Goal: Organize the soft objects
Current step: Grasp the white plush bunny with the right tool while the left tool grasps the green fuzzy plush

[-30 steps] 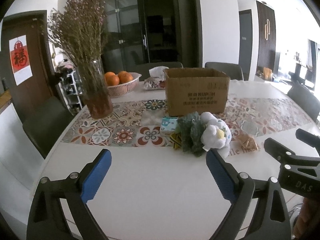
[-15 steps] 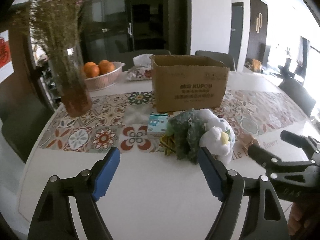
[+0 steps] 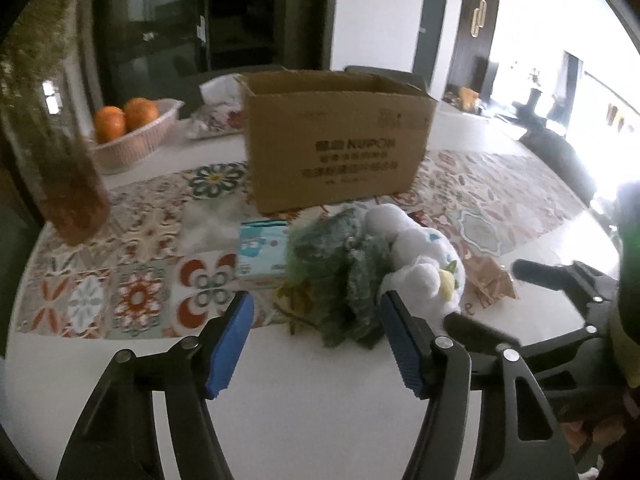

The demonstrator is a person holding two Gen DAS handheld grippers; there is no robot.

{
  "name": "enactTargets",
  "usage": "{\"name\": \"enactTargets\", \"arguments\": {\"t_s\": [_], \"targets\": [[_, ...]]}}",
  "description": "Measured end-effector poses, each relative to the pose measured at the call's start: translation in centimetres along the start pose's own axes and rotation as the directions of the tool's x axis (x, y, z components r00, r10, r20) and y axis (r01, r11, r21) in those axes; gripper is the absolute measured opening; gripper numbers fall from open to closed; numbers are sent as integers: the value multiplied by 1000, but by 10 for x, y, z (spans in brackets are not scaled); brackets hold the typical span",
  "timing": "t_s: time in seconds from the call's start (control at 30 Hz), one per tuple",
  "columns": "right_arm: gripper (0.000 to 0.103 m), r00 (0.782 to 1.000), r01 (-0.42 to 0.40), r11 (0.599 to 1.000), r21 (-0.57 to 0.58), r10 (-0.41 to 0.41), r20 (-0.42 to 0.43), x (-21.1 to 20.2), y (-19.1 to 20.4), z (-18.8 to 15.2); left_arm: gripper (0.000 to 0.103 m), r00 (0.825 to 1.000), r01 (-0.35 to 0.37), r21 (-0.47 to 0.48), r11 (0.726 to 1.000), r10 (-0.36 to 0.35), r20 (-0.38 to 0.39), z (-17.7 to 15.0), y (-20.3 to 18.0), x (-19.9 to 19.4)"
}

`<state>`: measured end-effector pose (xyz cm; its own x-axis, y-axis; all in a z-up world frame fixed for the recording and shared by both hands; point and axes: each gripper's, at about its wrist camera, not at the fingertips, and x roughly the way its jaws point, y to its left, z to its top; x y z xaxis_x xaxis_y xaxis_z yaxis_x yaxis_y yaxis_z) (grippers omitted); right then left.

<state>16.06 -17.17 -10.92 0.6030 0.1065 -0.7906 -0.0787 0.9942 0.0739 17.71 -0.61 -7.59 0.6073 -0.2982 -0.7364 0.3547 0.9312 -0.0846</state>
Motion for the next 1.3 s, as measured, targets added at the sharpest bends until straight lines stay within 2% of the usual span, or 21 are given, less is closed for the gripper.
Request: {"name": "enactTargets", "arguments": {"t_s": [0.3, 0.5, 0.63, 0.8, 0.93, 1.03, 1.3], "targets": [[101, 998, -55, 997, -49, 54, -30, 27, 3, 11, 62, 991, 118, -30, 993, -120, -66, 9, 4, 36], [102, 996, -78, 996, -44, 77, -42, 42, -3, 17, 51, 981, 155, -53, 987, -160, -109, 12, 7, 61], [102, 991, -122, 992, -30, 120, -51, 50, -5, 19, 50, 977, 176, -60, 983, -181, -112, 14, 7, 71], [101, 988, -144, 990, -11, 143, -53, 56, -8, 19, 41, 973, 195, -69, 978, -202, -111, 16, 8, 81], [92, 982, -177, 984, 21, 178, -59, 61, -9, 19, 30, 968, 213, -94, 972, -223, -112, 16, 10, 90], [89, 983, -178, 984, 34, 179, -49, 61, -10, 18, 22, 965, 225, -118, 967, -238, -110, 15, 11, 91], [85, 985, -168, 984, 63, 169, -15, 49, -13, 13, 19, 970, 221, -125, 967, -231, -73, 14, 5, 74]]}}
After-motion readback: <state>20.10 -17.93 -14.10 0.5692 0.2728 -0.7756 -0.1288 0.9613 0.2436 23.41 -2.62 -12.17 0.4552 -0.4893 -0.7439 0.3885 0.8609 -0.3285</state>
